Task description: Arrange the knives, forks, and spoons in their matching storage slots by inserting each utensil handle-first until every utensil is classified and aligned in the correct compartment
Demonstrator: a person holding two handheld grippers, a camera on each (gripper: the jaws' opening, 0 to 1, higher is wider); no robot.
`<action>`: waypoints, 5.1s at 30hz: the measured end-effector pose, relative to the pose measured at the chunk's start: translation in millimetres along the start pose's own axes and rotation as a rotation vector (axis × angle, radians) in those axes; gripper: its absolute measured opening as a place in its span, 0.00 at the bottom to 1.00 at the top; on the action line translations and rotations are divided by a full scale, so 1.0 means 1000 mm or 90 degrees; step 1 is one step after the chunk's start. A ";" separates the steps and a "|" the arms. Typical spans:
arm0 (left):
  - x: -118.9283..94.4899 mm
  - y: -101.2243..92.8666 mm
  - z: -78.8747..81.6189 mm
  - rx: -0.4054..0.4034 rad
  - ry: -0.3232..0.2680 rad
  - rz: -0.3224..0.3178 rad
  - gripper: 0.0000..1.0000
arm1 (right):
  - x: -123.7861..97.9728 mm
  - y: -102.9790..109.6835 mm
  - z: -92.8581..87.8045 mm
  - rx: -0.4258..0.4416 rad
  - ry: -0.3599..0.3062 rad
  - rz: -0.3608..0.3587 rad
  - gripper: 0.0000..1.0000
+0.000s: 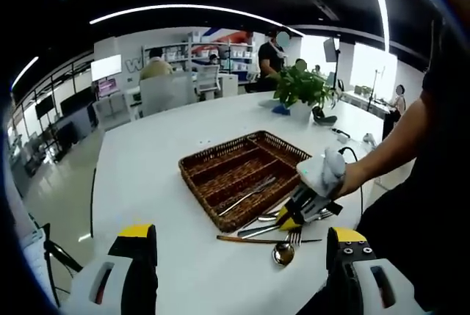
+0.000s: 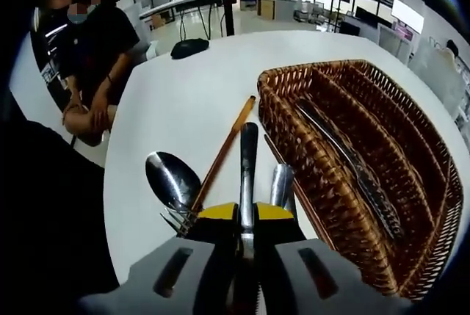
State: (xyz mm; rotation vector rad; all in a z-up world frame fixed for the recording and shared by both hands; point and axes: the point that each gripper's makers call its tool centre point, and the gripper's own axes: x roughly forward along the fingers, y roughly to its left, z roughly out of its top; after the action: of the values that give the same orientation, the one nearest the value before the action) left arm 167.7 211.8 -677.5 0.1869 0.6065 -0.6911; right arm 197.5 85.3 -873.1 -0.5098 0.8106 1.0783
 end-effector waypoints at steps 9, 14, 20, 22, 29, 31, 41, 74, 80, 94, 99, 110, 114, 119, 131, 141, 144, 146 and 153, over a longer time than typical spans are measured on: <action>-0.005 0.004 -0.001 -0.004 0.000 0.008 1.00 | 0.009 0.000 0.010 -0.010 0.004 0.001 0.09; -0.005 0.005 -0.002 -0.004 0.001 0.007 1.00 | 0.010 0.002 0.013 -0.031 0.006 -0.004 0.11; -0.004 0.003 -0.002 -0.002 0.002 0.002 1.00 | 0.009 0.002 0.013 -0.090 0.010 -0.015 0.04; -0.004 0.003 -0.002 0.000 0.002 0.002 1.00 | 0.008 0.000 0.013 -0.088 0.011 -0.023 0.03; -0.005 0.005 -0.004 -0.008 0.001 0.005 1.00 | -0.007 -0.012 0.015 -0.054 -0.020 -0.034 0.02; -0.004 0.004 -0.004 -0.010 -0.001 0.002 1.00 | -0.012 -0.011 0.017 -0.053 -0.029 -0.034 0.02; 0.021 -0.009 -0.010 -0.037 0.001 -0.031 1.00 | -0.044 -0.011 0.023 -0.056 -0.065 -0.047 0.02; 0.071 -0.094 0.075 -0.202 -0.109 -0.294 0.30 | -0.196 -0.007 0.088 -0.188 -0.226 -0.043 0.02; 0.065 -0.094 0.090 -0.283 -0.146 -0.289 0.28 | -0.200 -0.004 0.095 -0.190 -0.249 -0.041 0.02; 0.044 -0.107 0.123 -0.284 -0.237 -0.288 0.03 | -0.212 0.010 0.109 -0.166 -0.306 -0.030 0.04; 0.042 -0.123 0.122 -0.195 -0.203 -0.278 0.01 | -0.205 0.025 0.103 -0.162 -0.282 0.005 0.05; 0.045 -0.140 0.109 -0.076 -0.117 -0.252 0.01 | -0.205 0.042 0.120 -0.168 -0.296 0.020 0.09; 0.041 -0.140 0.106 -0.053 -0.107 -0.261 0.02 | -0.206 0.043 0.119 -0.142 -0.300 0.032 0.05; 0.042 -0.142 0.109 -0.042 -0.114 -0.266 0.08 | -0.205 0.044 0.118 -0.125 -0.294 0.046 0.00; 0.043 -0.122 0.109 -0.001 -0.149 -0.210 0.34 | -0.212 0.022 0.116 -0.107 -0.308 0.016 0.00; 0.072 -0.138 0.080 0.024 -0.065 -0.199 0.31 | -0.229 0.004 0.126 0.001 -0.362 0.020 0.00; 0.083 -0.143 0.090 0.016 -0.077 -0.200 0.31 | -0.228 0.004 0.126 0.018 -0.364 0.023 0.00; 0.087 -0.142 0.092 0.016 -0.076 -0.190 0.30 | -0.230 0.005 0.129 0.028 -0.375 0.028 0.00; 0.088 -0.146 0.108 0.030 -0.105 -0.163 0.18 | -0.235 0.008 0.136 0.038 -0.392 0.021 0.00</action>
State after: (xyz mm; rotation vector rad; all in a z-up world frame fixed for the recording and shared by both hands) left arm 177.2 14.6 -635.9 0.0946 0.4607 -0.9595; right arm 178.6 52.8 -603.6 -0.0949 0.3061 1.1518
